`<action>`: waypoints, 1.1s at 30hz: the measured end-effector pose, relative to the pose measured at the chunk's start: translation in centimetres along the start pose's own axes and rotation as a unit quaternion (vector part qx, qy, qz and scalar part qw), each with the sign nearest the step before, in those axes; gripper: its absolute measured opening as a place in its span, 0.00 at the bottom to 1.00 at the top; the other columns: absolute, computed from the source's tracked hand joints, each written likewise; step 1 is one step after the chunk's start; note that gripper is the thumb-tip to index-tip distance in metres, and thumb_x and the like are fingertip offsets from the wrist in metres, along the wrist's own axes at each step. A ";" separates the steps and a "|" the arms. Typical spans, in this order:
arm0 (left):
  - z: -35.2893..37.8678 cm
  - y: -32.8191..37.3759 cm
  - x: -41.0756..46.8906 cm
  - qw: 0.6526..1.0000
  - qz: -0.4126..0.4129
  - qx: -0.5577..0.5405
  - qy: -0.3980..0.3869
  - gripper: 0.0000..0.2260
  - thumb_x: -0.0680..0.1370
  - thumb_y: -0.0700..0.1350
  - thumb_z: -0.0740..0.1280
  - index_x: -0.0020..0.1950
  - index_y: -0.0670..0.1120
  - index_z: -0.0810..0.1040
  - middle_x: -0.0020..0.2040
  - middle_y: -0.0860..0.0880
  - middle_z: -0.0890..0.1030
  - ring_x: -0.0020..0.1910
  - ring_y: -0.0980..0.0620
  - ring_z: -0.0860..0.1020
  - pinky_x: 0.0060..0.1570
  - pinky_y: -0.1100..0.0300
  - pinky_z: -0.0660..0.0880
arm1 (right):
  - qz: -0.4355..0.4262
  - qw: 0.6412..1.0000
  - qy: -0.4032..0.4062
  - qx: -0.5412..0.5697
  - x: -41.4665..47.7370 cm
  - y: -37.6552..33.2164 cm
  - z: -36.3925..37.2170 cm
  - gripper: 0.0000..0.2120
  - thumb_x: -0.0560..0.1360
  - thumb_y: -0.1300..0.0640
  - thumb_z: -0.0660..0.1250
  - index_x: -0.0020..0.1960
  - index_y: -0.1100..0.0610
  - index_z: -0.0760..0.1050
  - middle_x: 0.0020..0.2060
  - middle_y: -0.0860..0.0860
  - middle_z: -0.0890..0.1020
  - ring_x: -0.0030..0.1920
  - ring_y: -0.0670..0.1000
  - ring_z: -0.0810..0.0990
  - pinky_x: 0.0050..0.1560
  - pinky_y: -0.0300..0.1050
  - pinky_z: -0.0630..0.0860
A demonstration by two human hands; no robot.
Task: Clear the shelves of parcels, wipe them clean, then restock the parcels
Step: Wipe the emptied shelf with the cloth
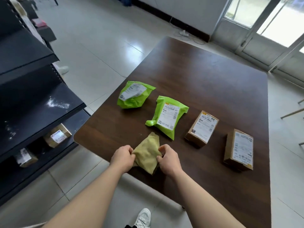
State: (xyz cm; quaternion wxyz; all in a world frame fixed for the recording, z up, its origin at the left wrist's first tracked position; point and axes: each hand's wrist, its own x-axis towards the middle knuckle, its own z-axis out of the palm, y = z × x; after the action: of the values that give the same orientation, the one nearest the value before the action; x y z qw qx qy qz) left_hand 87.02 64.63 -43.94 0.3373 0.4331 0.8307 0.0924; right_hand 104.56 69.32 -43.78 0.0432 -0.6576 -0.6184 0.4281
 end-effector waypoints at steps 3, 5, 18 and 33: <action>-1.9 -0.1 -0.3 0.993 0.035 -0.112 0.014 0.05 0.77 0.46 0.67 0.46 0.45 0.77 0.42 0.51 0.79 0.43 0.50 0.76 0.36 0.60 0.68 | -0.031 0.999 0.015 0.017 -0.7 -1.6 -0.9 0.06 0.75 0.60 0.64 0.50 0.51 0.74 0.44 0.49 0.79 0.44 0.52 0.79 0.46 0.47 0.78; -3.8 -0.3 -0.6 0.982 0.054 -0.178 0.028 0.06 0.77 0.47 0.67 0.46 0.46 0.77 0.42 0.51 0.79 0.43 0.51 0.77 0.34 0.64 0.68 | -0.065 0.998 0.012 0.012 -1.5 -3.4 -1.2 0.06 0.75 0.61 0.63 0.48 0.52 0.77 0.43 0.50 0.80 0.43 0.51 0.78 0.45 0.44 0.77; -19.3 -6.9 -5.7 0.876 0.058 -0.471 0.081 0.07 0.75 0.42 0.71 0.48 0.39 0.78 0.41 0.44 0.81 0.37 0.50 0.79 0.38 0.60 0.78 | -0.257 0.962 -0.044 0.086 -8.5 -18.1 2.0 0.06 0.74 0.63 0.69 0.43 0.55 0.83 0.43 0.52 0.83 0.43 0.42 0.79 0.47 0.38 0.76; -32.0 -32.1 -18.0 0.954 -0.039 -0.252 0.157 0.07 0.75 0.43 0.66 0.39 0.49 0.81 0.33 0.54 0.81 0.33 0.56 0.77 0.35 0.63 0.73 | -0.329 0.939 -0.090 0.037 -16.8 -36.3 18.0 0.10 0.80 0.57 0.61 0.41 0.55 0.75 0.33 0.48 0.75 0.36 0.49 0.73 0.36 0.42 0.67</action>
State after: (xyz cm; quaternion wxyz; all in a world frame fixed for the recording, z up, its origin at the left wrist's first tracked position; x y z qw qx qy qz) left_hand 52.54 35.46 -25.40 0.3044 0.2813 0.8392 0.3521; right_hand 67.49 54.93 -25.29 0.1497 -0.3737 -0.7855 0.4700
